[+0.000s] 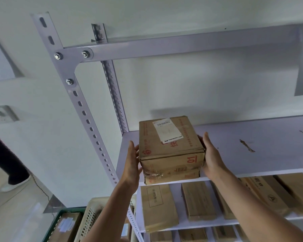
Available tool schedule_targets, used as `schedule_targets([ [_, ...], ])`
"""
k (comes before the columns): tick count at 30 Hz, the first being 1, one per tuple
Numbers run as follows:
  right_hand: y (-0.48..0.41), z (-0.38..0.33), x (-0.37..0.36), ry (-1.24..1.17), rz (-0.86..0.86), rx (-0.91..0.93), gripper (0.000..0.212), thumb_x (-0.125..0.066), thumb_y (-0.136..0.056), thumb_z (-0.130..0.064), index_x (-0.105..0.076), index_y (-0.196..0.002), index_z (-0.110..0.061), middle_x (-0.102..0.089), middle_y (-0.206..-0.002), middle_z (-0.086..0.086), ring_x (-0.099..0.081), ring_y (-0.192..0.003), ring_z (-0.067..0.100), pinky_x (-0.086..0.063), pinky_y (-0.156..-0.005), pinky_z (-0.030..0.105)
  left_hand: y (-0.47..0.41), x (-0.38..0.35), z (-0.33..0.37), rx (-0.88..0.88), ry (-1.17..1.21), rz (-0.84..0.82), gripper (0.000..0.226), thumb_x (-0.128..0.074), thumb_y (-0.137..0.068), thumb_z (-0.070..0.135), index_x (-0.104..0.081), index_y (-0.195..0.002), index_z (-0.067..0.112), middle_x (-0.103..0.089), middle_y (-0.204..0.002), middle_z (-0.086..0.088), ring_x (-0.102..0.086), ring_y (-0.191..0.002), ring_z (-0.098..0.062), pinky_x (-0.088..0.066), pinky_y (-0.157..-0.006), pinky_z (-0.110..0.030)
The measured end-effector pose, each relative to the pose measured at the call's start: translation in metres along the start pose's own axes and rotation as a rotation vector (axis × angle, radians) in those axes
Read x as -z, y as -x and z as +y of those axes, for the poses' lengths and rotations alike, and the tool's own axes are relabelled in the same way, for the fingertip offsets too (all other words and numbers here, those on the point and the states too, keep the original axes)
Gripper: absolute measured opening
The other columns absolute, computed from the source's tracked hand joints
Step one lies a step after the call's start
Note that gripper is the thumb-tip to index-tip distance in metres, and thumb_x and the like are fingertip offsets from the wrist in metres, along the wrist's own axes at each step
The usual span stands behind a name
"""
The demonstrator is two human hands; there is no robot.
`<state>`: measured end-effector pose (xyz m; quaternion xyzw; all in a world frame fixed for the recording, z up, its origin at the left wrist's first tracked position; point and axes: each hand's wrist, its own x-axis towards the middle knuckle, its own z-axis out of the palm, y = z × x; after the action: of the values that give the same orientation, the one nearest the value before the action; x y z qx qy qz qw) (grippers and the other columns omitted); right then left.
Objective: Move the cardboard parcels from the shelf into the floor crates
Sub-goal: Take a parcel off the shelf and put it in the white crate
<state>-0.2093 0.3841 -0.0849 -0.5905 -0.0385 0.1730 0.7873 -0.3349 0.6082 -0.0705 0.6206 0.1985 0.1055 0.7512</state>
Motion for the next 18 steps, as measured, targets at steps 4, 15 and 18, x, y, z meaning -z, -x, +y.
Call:
schedule_targets([
  [4, 0.001, -0.003, -0.003, 0.016, -0.019, -0.064, 0.066, -0.031, -0.104, -0.070, -0.085, -0.100, -0.032, -0.082, -0.105, 0.009, -0.081, -0.092, 0.025, -0.063, -0.063, 0.031, -0.007, -0.003, 0.003, 0.013, -0.017, -0.026, 0.086, -0.021, -0.096, 0.082, -0.060, -0.152, 0.030, -0.070, -0.144, -0.005, -0.061, -0.140, -0.030, -0.036, -0.124, -0.062],
  [15, 0.036, -0.003, -0.006, -0.044, -0.056, 0.144, 0.063, -0.033, -0.107, -0.065, -0.059, -0.149, -0.025, -0.070, -0.135, 0.018, -0.068, -0.124, 0.042, -0.062, -0.089, 0.049, -0.008, 0.014, -0.001, -0.127, -0.007, -0.314, 0.082, -0.011, -0.105, 0.073, -0.050, -0.160, 0.026, -0.067, -0.150, -0.009, -0.062, -0.141, -0.030, -0.041, -0.122, -0.058],
  [18, 0.051, -0.003, -0.015, 0.011, -0.018, 0.176, 0.065, -0.031, -0.108, -0.062, -0.055, -0.150, -0.019, -0.067, -0.137, 0.023, -0.065, -0.125, 0.047, -0.059, -0.097, 0.058, -0.002, 0.018, 0.003, -0.141, -0.009, -0.349, 0.077, -0.009, -0.109, 0.065, -0.038, -0.166, 0.023, -0.063, -0.154, -0.009, -0.060, -0.143, -0.030, -0.048, -0.119, -0.050],
])
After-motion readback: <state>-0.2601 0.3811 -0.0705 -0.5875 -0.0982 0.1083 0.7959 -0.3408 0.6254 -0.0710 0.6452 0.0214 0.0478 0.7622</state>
